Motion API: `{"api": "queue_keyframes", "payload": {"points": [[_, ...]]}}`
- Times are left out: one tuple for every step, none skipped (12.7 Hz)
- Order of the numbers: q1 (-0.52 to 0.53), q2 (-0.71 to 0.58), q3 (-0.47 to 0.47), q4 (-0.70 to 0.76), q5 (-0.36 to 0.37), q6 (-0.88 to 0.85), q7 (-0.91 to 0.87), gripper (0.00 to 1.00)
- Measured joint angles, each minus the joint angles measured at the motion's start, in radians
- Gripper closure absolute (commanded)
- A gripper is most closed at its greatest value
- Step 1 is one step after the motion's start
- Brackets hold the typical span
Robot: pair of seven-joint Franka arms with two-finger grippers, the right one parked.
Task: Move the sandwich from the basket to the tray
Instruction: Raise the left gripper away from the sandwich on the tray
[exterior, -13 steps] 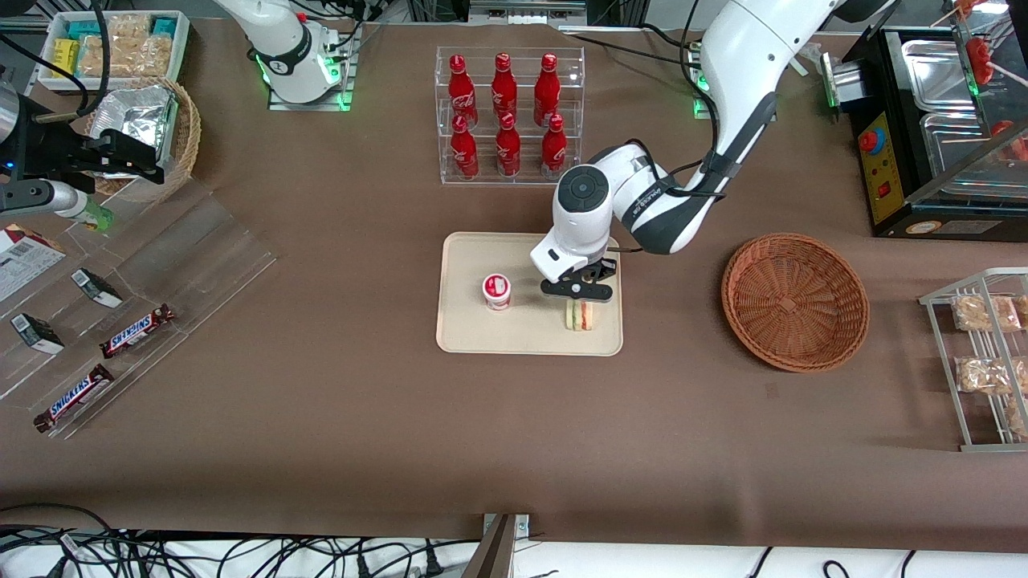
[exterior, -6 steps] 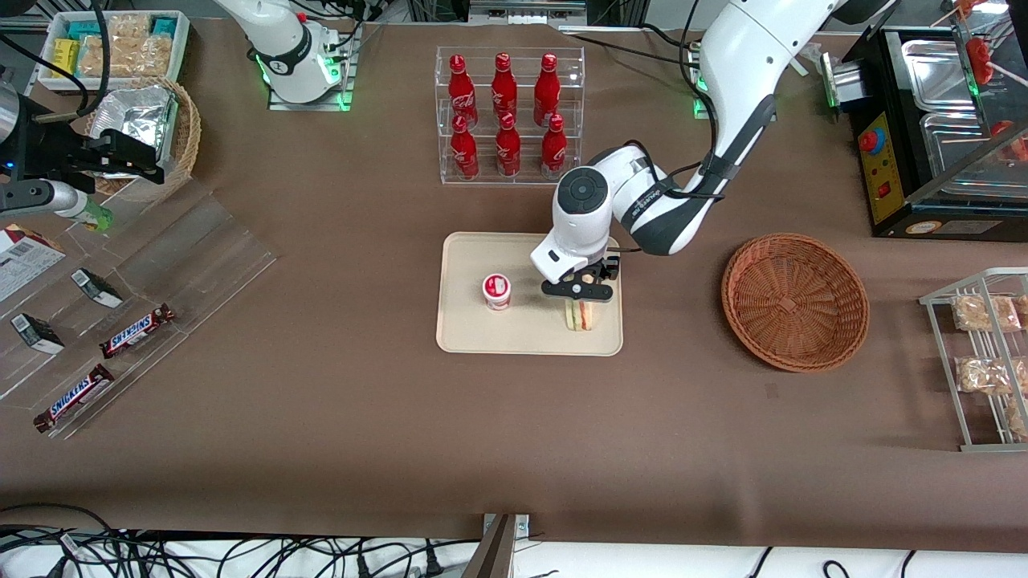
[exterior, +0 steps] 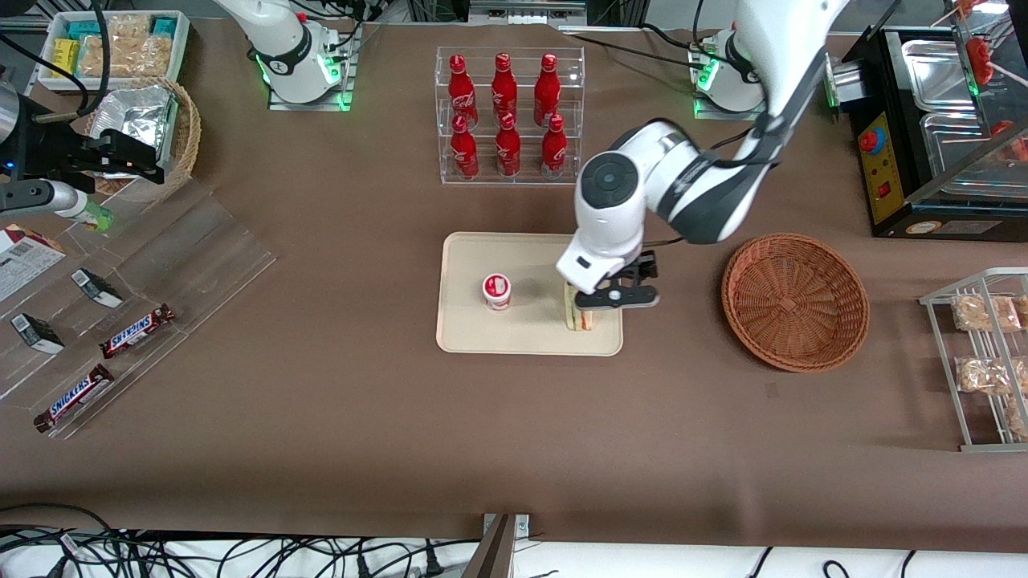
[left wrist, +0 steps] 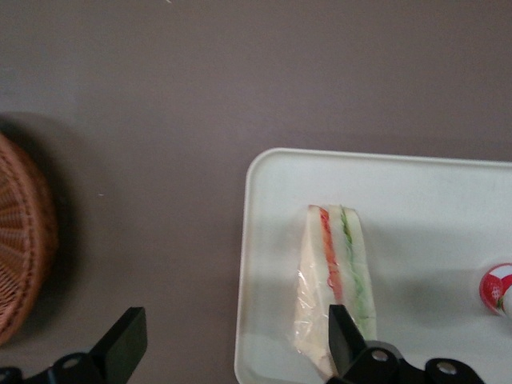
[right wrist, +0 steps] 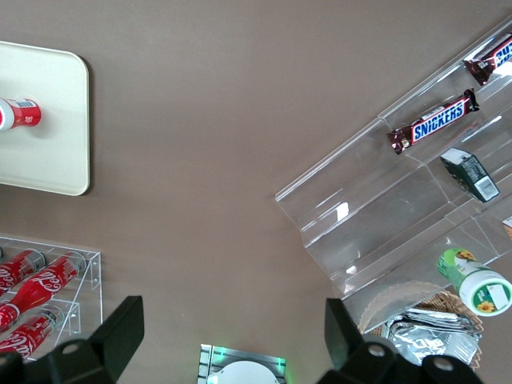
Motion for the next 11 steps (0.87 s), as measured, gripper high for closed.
{"api": "queue_keyframes", "payload": {"points": [[0.030, -0.034, 0.000, 0.021, -0.018, -0.050, 0.000, 0.00], [0.063, -0.065, 0.000, 0.036, -0.035, -0.089, 0.001, 0.00], [0.094, -0.093, 0.000, 0.046, -0.046, -0.119, 0.003, 0.00], [0.121, -0.115, -0.001, 0.054, -0.057, -0.139, 0.003, 0.00], [0.144, -0.130, -0.001, 0.060, -0.074, -0.149, 0.003, 0.00], [0.166, -0.140, 0.000, 0.072, -0.090, -0.156, 0.003, 0.00], [0.186, -0.145, 0.000, 0.088, -0.099, -0.175, 0.007, 0.00], [0.203, -0.146, -0.001, 0.105, -0.106, -0.199, 0.023, 0.00], [0.220, -0.147, -0.001, 0.120, -0.119, -0.223, 0.049, 0.00], [0.243, -0.151, 0.000, 0.132, -0.144, -0.241, 0.090, 0.00], [0.273, -0.160, 0.000, 0.139, -0.170, -0.252, 0.139, 0.00]]}}
